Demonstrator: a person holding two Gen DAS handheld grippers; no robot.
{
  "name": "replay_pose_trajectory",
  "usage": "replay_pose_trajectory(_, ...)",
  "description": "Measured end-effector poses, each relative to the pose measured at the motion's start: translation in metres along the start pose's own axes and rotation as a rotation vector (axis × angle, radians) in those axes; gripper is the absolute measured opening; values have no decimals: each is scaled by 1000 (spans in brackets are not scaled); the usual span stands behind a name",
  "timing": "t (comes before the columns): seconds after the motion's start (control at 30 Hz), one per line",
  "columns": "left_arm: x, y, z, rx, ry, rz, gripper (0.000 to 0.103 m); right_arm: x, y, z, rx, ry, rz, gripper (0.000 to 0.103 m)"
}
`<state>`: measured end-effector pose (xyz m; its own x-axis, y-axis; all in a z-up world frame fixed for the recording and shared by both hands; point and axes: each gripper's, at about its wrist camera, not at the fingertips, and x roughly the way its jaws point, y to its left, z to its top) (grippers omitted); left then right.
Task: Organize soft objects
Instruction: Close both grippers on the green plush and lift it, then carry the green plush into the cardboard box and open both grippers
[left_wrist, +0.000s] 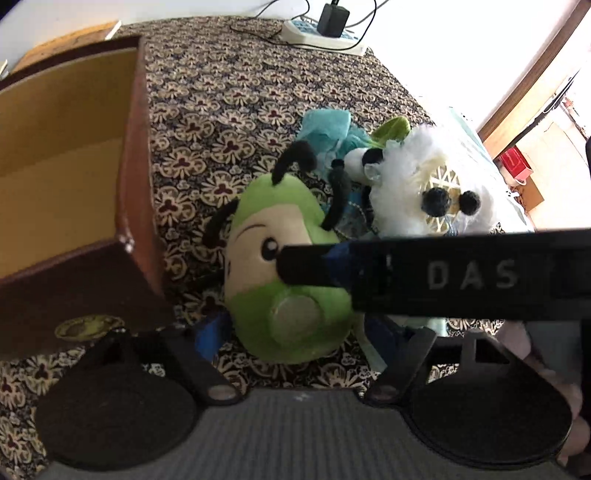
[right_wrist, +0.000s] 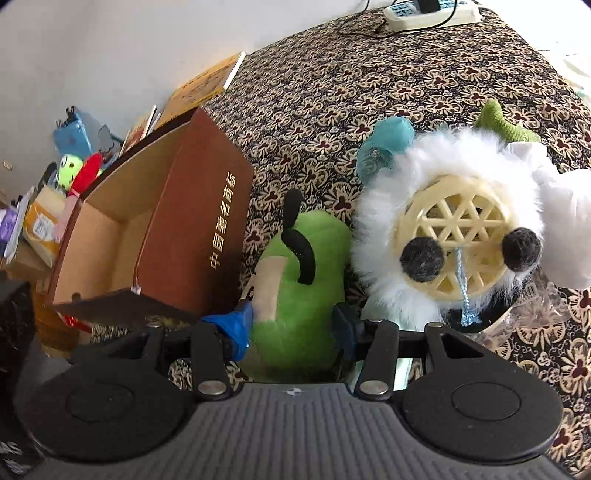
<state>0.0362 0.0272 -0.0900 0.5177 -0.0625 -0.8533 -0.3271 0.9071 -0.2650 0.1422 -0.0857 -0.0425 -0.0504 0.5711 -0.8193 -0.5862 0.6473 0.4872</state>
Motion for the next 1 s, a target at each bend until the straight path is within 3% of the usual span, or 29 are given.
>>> replay_pose_trajectory(0.13,-2,2,-1,22,-21,-3,67,-2,-5,-1,-6,-11,24,30)
replay_pose_trajectory(0.33,-20,-2,-3,75,-67,-13,66,-17,9,-6,-70,-71,39,27)
replay_pose_trajectory(0.57,-69,-17,1,150,-186,-61,66,-62,40,-12,-245,-275,46,27)
replay_pose_trajectory(0.8,-111,-14,16,120,-308,-36,66,-87,63,-5,-371,-444,105,26)
replay_pose_trajectory(1.0,-148,18,23,66,-403,-4,66,-81,88,23,-357,-466,213,25)
